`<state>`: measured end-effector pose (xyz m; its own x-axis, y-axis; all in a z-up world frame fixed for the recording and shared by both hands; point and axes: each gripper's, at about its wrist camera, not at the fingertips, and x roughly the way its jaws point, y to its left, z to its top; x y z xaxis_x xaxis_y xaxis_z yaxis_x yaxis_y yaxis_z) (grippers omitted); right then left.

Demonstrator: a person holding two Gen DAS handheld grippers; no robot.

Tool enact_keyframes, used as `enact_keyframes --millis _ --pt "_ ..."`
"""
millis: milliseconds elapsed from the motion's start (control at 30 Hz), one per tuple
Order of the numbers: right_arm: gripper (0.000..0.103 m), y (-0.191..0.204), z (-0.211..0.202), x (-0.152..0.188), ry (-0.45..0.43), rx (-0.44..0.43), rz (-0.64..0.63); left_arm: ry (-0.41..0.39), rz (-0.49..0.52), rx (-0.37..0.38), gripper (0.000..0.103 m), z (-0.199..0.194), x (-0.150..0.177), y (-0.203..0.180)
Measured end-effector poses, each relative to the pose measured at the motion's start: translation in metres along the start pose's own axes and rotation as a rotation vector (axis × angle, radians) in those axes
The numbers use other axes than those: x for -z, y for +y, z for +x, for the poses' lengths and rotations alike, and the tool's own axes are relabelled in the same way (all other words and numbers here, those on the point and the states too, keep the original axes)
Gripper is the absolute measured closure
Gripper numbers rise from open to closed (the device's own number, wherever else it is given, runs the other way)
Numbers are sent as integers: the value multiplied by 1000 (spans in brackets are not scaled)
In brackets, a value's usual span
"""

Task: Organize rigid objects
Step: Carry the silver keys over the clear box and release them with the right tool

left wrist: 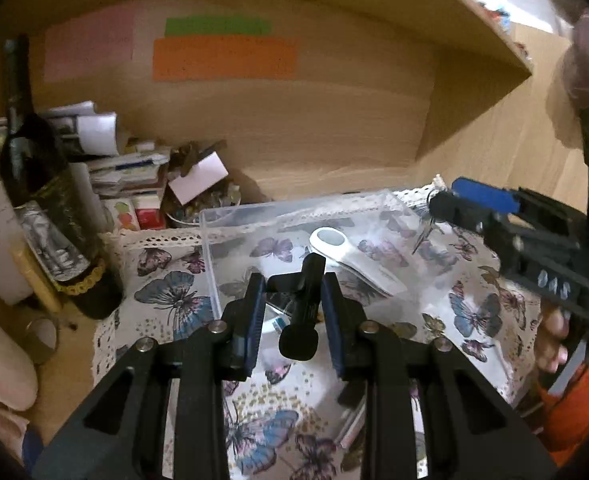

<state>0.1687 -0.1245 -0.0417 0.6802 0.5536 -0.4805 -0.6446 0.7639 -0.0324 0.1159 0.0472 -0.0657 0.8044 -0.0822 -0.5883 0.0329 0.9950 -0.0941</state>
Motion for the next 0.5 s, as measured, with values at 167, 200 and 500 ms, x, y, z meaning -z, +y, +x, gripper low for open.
enact_keyframes --millis 167,200,500 --pt "62 0 30 10 79 -30 9 78 -18 10 75 35 -3 3" --pt "62 0 36 12 96 -36 14 95 -23 13 75 42 -3 3" --pt "62 -3 72 31 206 -47 34 174 -22 38 91 78 0 -4"
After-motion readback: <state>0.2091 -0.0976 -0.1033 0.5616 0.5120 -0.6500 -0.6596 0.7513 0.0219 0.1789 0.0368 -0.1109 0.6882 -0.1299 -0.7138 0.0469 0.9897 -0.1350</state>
